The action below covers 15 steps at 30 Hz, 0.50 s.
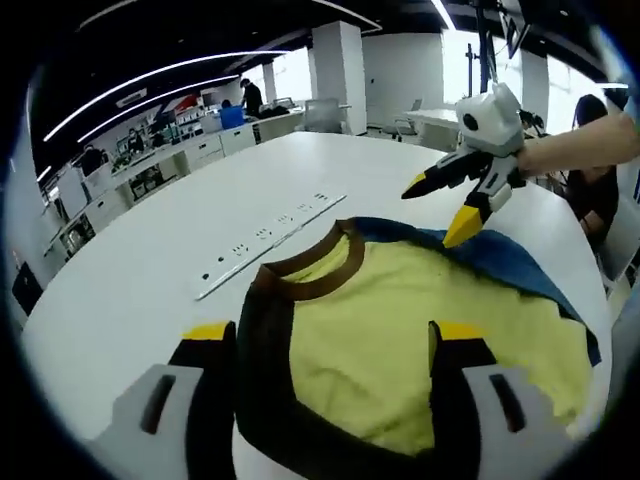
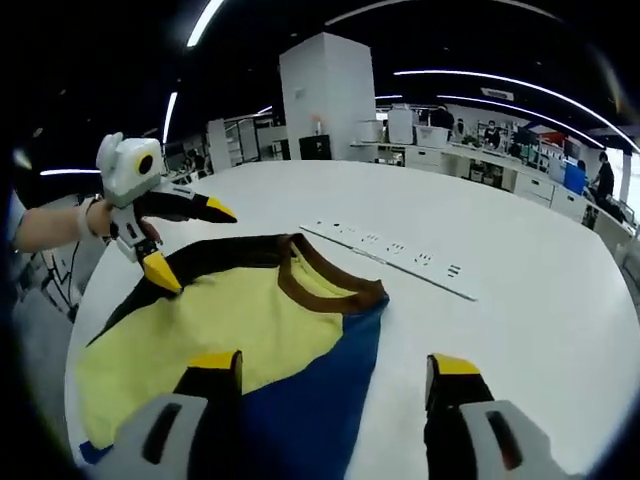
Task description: Fold the garment on the visible template until the final outline fits inside the template.
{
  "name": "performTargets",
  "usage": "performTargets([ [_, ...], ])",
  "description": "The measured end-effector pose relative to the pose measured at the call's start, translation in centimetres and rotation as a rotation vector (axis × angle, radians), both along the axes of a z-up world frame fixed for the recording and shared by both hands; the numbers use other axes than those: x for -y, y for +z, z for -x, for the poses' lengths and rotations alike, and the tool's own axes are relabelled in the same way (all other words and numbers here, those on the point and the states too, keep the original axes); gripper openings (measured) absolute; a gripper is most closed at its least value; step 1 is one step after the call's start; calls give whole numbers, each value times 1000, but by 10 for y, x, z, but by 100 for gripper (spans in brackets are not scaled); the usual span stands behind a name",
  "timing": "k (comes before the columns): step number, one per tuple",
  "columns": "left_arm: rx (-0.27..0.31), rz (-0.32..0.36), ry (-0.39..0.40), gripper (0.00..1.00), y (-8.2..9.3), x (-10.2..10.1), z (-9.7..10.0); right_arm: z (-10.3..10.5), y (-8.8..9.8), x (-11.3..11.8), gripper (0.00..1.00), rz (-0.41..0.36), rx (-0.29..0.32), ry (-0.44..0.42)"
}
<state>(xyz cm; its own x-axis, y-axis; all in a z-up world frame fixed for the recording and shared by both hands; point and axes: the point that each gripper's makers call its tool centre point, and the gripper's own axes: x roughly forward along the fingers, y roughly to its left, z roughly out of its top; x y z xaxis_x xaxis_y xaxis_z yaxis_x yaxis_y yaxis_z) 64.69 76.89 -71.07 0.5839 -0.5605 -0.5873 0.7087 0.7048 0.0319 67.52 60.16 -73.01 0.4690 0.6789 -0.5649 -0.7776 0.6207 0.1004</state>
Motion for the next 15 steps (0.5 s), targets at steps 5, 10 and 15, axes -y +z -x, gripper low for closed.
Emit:
performTargets([
  [5, -16, 17, 9, 96, 5, -10, 22, 18, 5, 2, 90, -1, -10, 10],
  [10, -8, 57, 21, 97, 20, -15, 40, 34, 14, 3, 93, 1, -11, 0],
  [15, 20, 89, 34, 95, 45, -23, 57, 54, 27, 5, 93, 7, -2, 5],
])
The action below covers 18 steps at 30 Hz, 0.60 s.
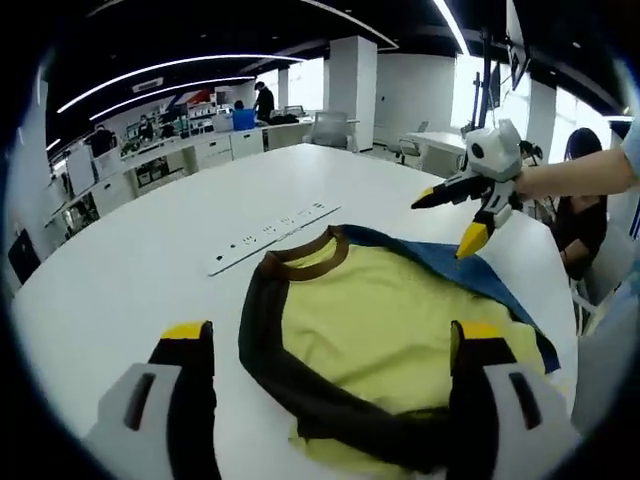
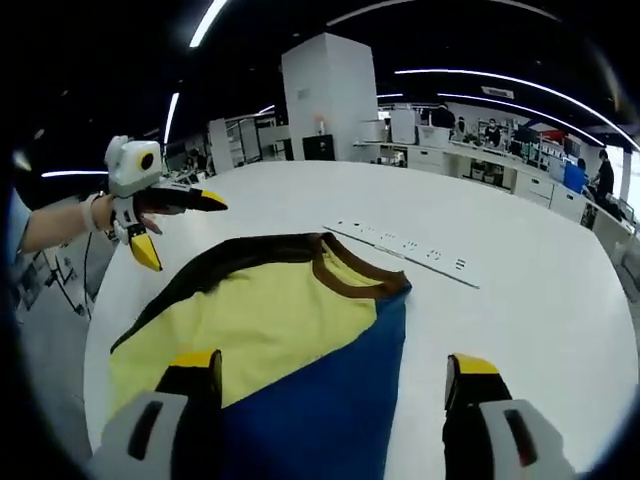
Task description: Fold the garment on the visible template until the final outline fits inside the template.
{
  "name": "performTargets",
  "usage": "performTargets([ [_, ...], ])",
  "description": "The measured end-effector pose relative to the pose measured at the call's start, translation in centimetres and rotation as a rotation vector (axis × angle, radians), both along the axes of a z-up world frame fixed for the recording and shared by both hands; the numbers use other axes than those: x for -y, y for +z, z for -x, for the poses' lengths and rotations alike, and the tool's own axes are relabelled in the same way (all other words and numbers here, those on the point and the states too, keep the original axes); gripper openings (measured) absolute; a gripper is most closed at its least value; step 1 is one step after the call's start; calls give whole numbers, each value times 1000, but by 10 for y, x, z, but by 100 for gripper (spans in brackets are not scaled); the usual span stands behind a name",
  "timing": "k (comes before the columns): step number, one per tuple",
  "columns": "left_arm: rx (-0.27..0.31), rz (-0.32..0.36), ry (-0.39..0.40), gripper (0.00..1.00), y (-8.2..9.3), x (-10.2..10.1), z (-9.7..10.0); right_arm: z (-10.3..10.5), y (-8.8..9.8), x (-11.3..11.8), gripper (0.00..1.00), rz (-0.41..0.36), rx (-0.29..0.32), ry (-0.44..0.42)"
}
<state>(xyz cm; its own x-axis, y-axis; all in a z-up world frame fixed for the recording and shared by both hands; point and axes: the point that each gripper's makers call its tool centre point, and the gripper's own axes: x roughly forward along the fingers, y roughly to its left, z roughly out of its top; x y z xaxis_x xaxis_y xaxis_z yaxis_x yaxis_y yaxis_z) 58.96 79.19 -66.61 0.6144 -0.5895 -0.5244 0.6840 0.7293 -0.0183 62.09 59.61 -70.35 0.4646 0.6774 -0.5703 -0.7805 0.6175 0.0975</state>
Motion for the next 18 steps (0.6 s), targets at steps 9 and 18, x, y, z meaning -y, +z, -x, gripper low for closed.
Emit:
performTargets([
  [9, 47, 13, 28, 91, 39, -28, 45, 32, 27, 7, 91, -9, 40, -18],
  [18, 60, 16, 62, 89, 56, -47, 95, 71, 32, 10, 90, 4, 45, -31],
])
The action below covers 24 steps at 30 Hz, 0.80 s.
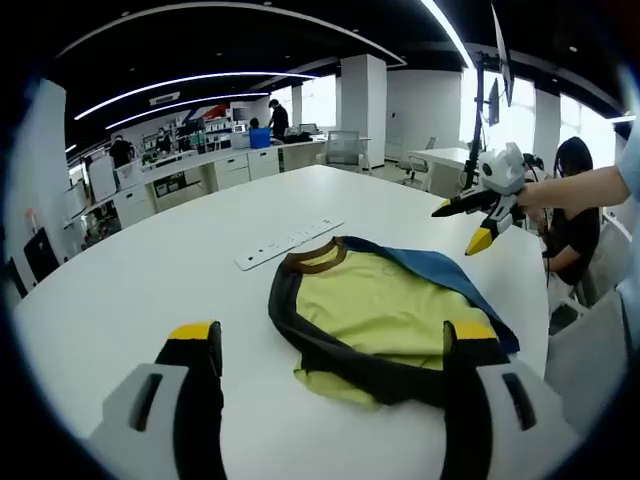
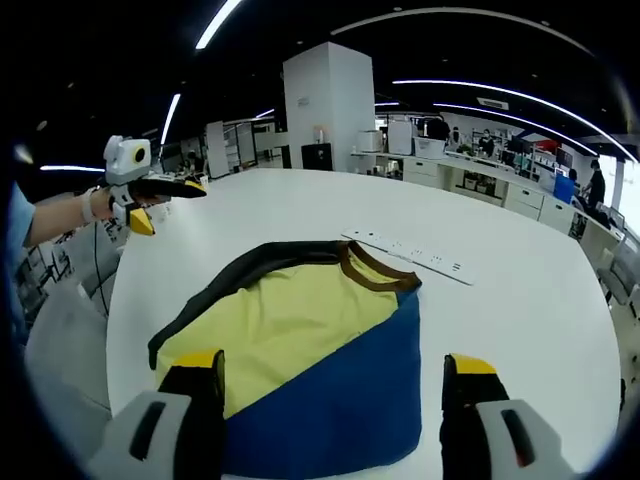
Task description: Fold the garment on the visible template until the final outline fits inside the template.
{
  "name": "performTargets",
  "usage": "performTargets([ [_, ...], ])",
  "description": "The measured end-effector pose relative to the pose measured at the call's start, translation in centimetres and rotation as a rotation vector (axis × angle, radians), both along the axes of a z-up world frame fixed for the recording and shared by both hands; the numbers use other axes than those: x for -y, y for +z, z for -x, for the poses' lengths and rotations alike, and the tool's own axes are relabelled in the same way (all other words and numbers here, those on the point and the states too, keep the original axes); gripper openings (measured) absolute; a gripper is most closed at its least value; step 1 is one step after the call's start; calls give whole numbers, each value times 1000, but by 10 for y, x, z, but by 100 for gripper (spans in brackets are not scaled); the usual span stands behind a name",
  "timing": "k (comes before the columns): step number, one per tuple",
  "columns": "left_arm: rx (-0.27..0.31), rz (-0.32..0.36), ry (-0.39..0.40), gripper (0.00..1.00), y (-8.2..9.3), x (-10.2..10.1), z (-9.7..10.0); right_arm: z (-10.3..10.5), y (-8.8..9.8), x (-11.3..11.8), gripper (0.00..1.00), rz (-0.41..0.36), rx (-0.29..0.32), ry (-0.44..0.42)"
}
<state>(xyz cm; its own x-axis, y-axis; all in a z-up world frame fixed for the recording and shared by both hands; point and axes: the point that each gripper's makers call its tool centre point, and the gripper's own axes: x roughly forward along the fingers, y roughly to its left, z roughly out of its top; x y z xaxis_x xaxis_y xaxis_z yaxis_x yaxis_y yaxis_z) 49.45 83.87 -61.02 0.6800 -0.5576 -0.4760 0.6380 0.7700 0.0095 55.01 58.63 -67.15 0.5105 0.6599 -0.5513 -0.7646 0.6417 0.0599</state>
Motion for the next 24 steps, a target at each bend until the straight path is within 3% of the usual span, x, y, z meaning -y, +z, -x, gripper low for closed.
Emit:
performTargets([
  [4, 4, -6, 18, 88, 8, -8, 15, 14, 4, -1, 89, -10, 1, -8],
  [7, 8, -7, 35, 87, 10, -26, 15, 22, 7, -2, 89, -16, 8, -11],
  [12, 25, -9, 47, 87, 18, -38, 27, 35, 6, -1, 88, -21, 8, -23],
  [19, 30, -10, 65, 85, 20, -41, 34, 50, 0, 1, 85, -32, -2, -34],
  [24, 26, 6, 78, 83, 12, -39, 39, 67, -6, 1, 77, -13, 5, -19],
])
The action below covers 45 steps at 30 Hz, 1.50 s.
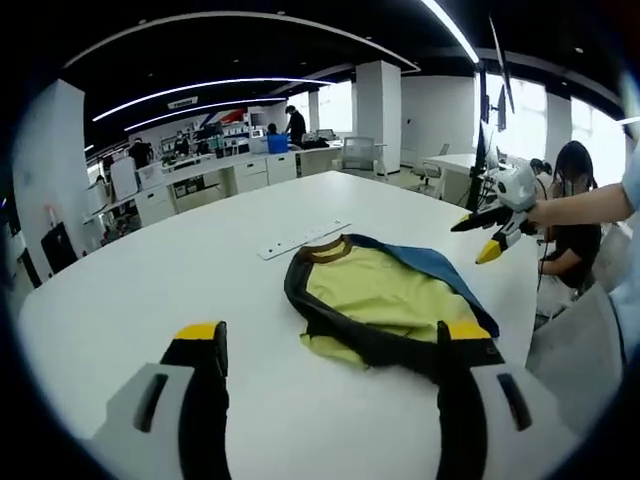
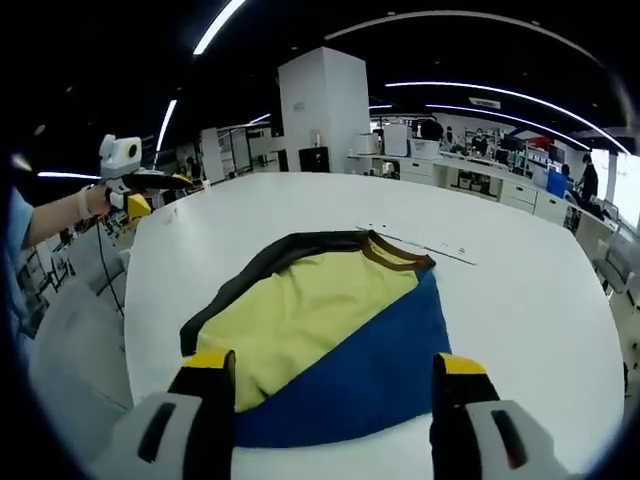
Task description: Fold the garment on the visible template until the final outline fits inside the template.
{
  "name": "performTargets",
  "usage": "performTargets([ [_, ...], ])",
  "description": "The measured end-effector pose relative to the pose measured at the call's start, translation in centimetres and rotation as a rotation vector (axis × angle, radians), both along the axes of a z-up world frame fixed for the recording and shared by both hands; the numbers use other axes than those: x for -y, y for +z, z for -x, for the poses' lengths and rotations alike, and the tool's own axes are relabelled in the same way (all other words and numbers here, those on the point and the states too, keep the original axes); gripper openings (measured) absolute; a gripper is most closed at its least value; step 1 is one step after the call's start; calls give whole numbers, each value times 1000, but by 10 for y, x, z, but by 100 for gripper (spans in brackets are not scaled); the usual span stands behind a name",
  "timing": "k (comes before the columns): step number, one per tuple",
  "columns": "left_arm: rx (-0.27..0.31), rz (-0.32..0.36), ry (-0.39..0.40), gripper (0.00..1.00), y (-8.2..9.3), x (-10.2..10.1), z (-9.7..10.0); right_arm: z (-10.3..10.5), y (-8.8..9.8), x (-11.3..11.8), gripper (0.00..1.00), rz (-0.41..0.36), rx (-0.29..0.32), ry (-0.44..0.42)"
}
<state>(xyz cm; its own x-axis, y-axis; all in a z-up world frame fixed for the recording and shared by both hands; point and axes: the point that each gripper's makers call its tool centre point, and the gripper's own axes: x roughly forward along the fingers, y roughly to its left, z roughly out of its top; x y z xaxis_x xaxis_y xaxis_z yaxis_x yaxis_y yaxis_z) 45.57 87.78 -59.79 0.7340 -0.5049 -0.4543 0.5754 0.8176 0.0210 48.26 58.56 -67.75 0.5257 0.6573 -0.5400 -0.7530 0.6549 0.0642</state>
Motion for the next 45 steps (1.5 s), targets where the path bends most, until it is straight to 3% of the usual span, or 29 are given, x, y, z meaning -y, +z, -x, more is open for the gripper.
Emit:
performTargets([
  [4, -2, 26, 8, 80, -5, 5, 4, 24, -7, -4, 65, 54, 48, 65],
  [6, 7, 34, 5, 78, -6, 8, 7, 38, -10, -7, 58, 60, 42, 75],
  [8, 12, 49, 7, 77, -6, 12, 11, 50, -11, -13, 51, 77, 83, 136],
  [10, 14, 61, 12, 77, -6, 13, 15, 63, -18, -14, 44, 114, 77, 163],
  [15, 26, 74, 26, 74, -6, 12, 24, 86, -32, -16, 21, 74, -29, 118],
  [18, 24, 78, 32, 74, -8, 11, 28, 104, -47, -21, 19, 26, -145, 96],
  [23, 23, 84, 46, 74, -9, 9, 38, 119, -67, -22, 3, 24, -219, 67],
  [32, 3, 74, 47, 73, -14, 7, 50, 119, -79, -31, 5, -59, -322, -24],
  [45, -10, 69, 39, 72, -17, 6, 55, 120, -91, -26, 0, -13, -327, -59],
])
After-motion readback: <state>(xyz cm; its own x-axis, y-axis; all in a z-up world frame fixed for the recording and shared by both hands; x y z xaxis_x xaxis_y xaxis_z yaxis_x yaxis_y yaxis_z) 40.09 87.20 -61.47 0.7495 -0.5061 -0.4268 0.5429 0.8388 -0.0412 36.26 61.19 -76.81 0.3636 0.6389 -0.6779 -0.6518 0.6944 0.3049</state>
